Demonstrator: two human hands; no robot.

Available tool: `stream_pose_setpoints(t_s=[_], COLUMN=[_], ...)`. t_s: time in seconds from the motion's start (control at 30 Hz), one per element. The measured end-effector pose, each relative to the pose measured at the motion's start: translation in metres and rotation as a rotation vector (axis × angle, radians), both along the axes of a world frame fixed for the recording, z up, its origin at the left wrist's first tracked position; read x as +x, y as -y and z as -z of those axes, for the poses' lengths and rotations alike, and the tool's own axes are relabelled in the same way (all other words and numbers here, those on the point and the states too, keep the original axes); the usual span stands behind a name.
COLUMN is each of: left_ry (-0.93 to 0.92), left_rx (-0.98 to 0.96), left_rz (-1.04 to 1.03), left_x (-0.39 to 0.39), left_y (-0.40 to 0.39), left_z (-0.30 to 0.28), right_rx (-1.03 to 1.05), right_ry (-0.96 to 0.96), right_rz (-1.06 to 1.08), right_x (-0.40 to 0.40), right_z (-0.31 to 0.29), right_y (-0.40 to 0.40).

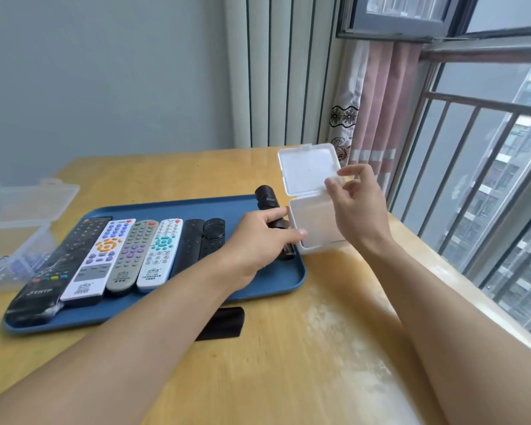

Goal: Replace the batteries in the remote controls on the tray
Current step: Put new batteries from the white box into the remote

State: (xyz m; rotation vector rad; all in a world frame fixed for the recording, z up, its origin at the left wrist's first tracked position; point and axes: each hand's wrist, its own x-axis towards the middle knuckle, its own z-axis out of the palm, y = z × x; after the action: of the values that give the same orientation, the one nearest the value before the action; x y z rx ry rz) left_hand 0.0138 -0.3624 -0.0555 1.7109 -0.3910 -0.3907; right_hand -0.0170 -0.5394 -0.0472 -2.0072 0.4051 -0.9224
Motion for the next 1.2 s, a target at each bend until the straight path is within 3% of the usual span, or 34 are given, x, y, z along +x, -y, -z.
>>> stream_pose_setpoints(t_s=[0.17,0.6,1.2], left_ry=[0.093,0.264,0.351], left_rx=[0.032,0.171,0.28], left_rz=[-0.047,0.027,0.081], left_x=[0.001,-0.001,0.007], left_y=[-0.001,0.003,0.003], left_z=[0.007,0.004,0.011], right_rx=[0.0,-0.175,-0.191], right_ry=[0.102,-0.185,-0.212], right_rz=[-0.011,0.06,0.079], right_x=[-0.001,-0.008,-0.013], right_z=[-0.002,-0.019,-0.024], right_y=[-0.004,0.01,0.016])
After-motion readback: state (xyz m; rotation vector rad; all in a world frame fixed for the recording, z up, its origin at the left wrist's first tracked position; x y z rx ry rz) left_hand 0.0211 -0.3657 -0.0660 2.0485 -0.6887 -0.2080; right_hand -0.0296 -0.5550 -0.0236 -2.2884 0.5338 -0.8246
